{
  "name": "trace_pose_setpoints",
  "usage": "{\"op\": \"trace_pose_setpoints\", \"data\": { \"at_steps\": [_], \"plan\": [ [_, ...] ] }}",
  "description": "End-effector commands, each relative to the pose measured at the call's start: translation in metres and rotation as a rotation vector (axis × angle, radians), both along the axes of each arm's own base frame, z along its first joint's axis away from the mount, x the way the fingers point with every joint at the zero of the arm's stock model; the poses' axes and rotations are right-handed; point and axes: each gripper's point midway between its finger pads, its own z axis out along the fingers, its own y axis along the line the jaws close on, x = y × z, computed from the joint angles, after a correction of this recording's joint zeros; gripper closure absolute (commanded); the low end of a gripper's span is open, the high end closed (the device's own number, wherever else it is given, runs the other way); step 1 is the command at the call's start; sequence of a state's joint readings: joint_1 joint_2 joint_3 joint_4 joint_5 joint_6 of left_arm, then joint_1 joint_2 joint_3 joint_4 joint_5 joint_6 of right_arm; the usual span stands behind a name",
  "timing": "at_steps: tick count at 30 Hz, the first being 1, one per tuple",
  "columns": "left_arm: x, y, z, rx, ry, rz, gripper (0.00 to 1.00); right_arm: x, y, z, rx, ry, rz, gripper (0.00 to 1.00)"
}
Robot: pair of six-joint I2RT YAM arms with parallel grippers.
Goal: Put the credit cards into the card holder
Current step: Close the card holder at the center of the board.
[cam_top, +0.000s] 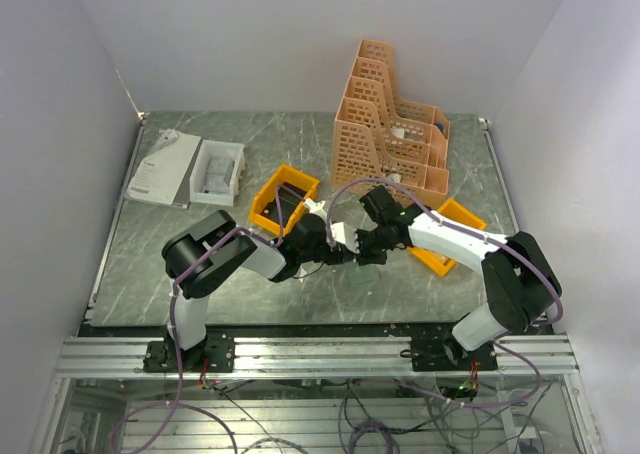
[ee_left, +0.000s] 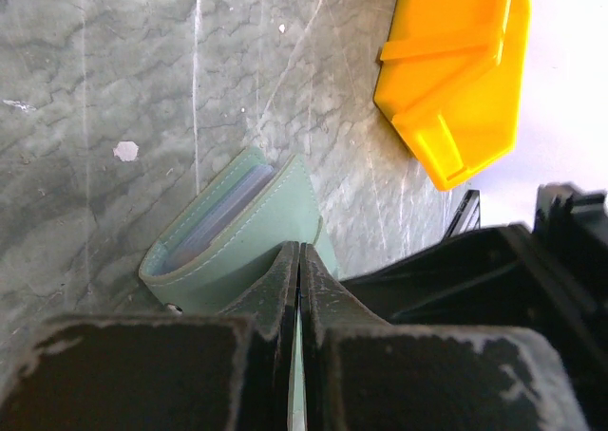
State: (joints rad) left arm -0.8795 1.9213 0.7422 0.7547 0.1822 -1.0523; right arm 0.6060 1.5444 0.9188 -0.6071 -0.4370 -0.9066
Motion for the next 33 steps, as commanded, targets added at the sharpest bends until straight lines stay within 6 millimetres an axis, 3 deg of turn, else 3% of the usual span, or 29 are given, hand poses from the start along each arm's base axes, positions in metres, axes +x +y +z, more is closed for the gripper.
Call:
{"op": "trace_pose_setpoints", "data": {
  "at_steps": [1, 7, 15, 23, 25, 28, 33],
  "plan": [
    [-0.007, 0.02, -0.034, 0.119, 0.046, 0.011, 0.93, -0.05, -0.008, -0.028, -0.082, 0.143, 0.074, 1.0],
    [-0.007, 0.019, -0.032, 0.114, 0.045, 0.008, 0.93, -0.05, -0.014, -0.029, -0.1, 0.129, 0.047, 1.0],
    [-0.007, 0.02, -0.025, 0.11, 0.032, 0.009, 0.93, -0.037, -0.009, -0.017, -0.014, 0.164, -0.009, 1.0],
    [-0.002, 0.025, -0.001, 0.068, -0.022, 0.037, 0.9, -0.034, -0.007, -0.015, 0.014, 0.192, -0.023, 1.0],
    [0.0, 0.028, 0.008, 0.061, -0.044, 0.05, 0.88, -0.037, 0.0, -0.007, 0.054, 0.213, -0.005, 1.0],
    [0.001, 0.031, 0.022, 0.048, -0.073, 0.056, 0.86, -0.042, 0.01, 0.016, 0.16, 0.246, 0.038, 0.87],
    [-0.001, 0.039, 0.045, 0.021, -0.138, 0.068, 0.85, -0.042, 0.01, 0.057, 0.329, 0.243, 0.078, 0.74]
  ]
}}
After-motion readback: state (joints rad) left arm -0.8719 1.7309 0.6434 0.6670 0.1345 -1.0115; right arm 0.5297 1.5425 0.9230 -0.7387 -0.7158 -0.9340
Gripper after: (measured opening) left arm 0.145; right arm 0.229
